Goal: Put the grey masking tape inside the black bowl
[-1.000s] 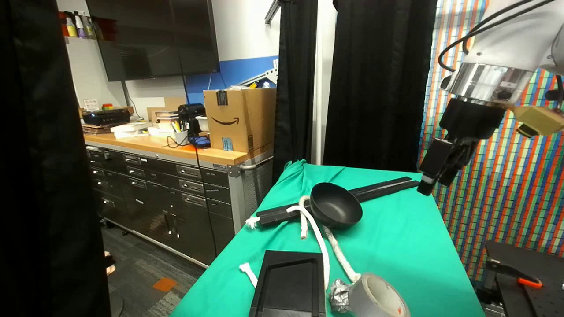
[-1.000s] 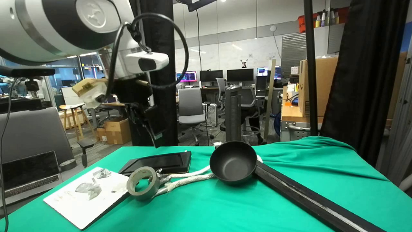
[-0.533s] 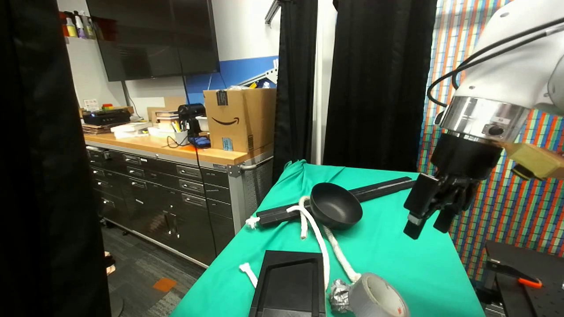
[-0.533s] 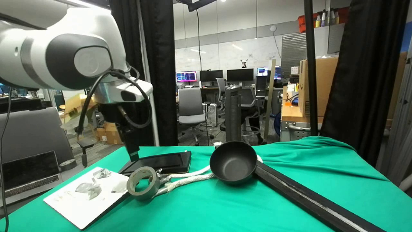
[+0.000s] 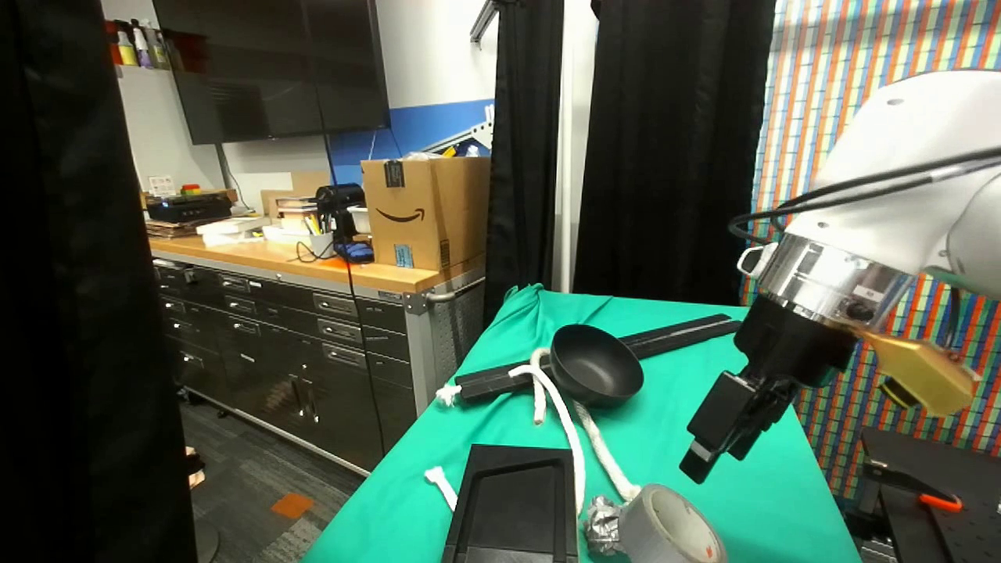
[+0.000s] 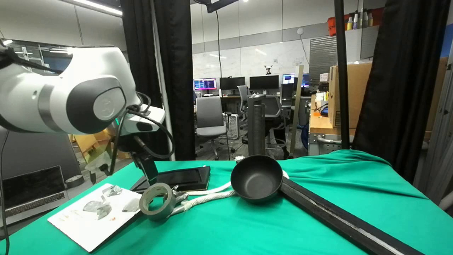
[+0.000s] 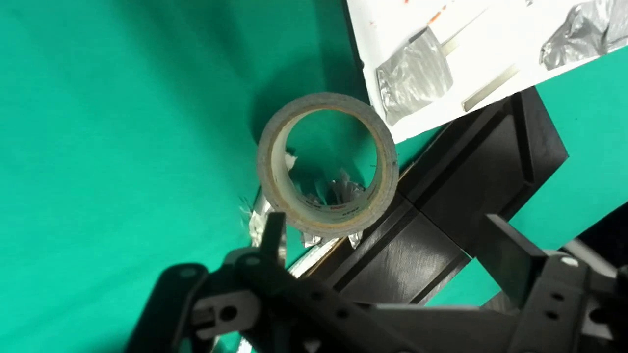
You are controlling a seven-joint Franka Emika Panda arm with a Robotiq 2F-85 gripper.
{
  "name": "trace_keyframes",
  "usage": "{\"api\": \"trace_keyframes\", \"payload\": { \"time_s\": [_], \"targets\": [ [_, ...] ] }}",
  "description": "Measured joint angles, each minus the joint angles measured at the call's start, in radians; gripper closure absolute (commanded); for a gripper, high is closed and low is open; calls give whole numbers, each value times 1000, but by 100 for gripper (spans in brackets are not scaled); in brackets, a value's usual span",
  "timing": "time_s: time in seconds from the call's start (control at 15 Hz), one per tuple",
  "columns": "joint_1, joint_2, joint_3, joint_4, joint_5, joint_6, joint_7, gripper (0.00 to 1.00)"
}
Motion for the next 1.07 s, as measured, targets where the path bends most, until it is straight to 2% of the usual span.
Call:
{"api": "trace_keyframes", "payload": {
  "time_s": [0.33,0.53,0.87,1.07],
  "targets": [
    [-7,148,-1,-1,-130,128,-158,0],
    [-41,224,-15,-1,-254,182,-242,0],
    [-112,302,-125,0,-467,260,-347,0],
    [-138,333,-183,0,-547,306,-381,0]
  ]
}}
